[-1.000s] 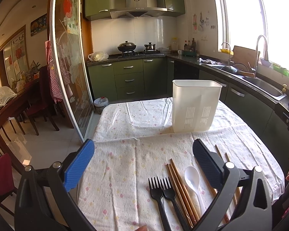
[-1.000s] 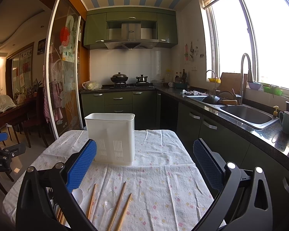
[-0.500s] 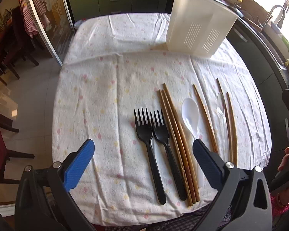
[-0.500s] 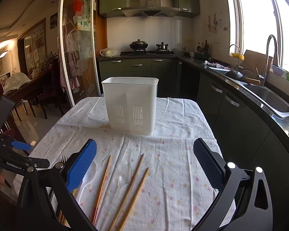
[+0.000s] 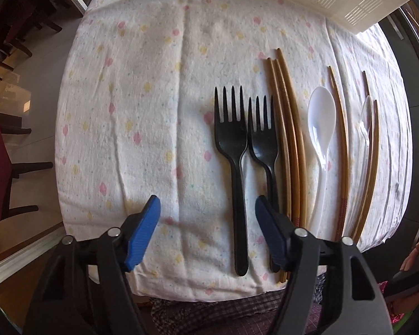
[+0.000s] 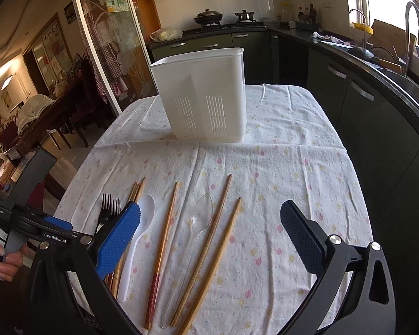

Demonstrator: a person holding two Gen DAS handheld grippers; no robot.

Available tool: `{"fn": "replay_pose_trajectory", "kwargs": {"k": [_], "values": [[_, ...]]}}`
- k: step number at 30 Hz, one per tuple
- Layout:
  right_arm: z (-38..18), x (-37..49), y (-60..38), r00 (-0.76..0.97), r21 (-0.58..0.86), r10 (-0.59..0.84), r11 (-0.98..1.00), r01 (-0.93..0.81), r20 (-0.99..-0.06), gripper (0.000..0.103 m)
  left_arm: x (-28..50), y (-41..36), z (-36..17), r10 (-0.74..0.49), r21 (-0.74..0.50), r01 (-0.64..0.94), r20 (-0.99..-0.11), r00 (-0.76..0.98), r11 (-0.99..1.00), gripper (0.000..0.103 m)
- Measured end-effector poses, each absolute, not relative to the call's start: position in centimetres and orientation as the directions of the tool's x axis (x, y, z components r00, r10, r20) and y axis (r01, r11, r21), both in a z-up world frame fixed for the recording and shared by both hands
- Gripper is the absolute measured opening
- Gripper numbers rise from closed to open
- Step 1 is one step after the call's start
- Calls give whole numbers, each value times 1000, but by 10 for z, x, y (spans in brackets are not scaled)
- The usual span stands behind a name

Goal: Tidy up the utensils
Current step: 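Lower the left gripper onto a black fork and close on it, then lift the black fork with the left gripper while the right gripper grasps the other black fork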

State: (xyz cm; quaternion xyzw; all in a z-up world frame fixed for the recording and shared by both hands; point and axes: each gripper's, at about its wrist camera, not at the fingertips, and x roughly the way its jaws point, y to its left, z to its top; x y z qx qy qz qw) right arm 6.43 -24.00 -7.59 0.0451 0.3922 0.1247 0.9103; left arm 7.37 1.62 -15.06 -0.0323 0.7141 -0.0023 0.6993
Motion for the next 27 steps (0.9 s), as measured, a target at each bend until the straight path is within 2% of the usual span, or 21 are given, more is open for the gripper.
{"fn": "replay_pose_trajectory", "kwargs": {"k": [7, 10, 12, 20, 24, 27], "values": [[-79, 68, -237, 652, 182, 265, 964, -194, -711, 99, 77, 14, -156, -92, -90, -49, -995, -35, 995, 48], [-77, 67, -235, 652, 176, 264, 964, -197, -711, 99, 81, 7, -155, -90, -89, -38, -996, -29, 995, 28], [-77, 67, -236, 655, 172, 260, 965, -197, -710, 99, 82, 6, -157, -105, -104, -40, -994, -37, 994, 10], [-78, 70, -233, 621, 179, 271, 962, -208, -735, 99, 84, 1, -154, -58, -57, -27, -998, -34, 998, 9], [-81, 76, -219, 509, 283, 399, 913, -292, -763, 99, 99, 4, -145, -30, -30, -38, -1000, -6, 999, 9], [-84, 84, -198, 348, 397, 522, 839, -371, -779, 99, 109, 13, -128, -29, -30, -55, -1000, 8, 998, 9]]}}
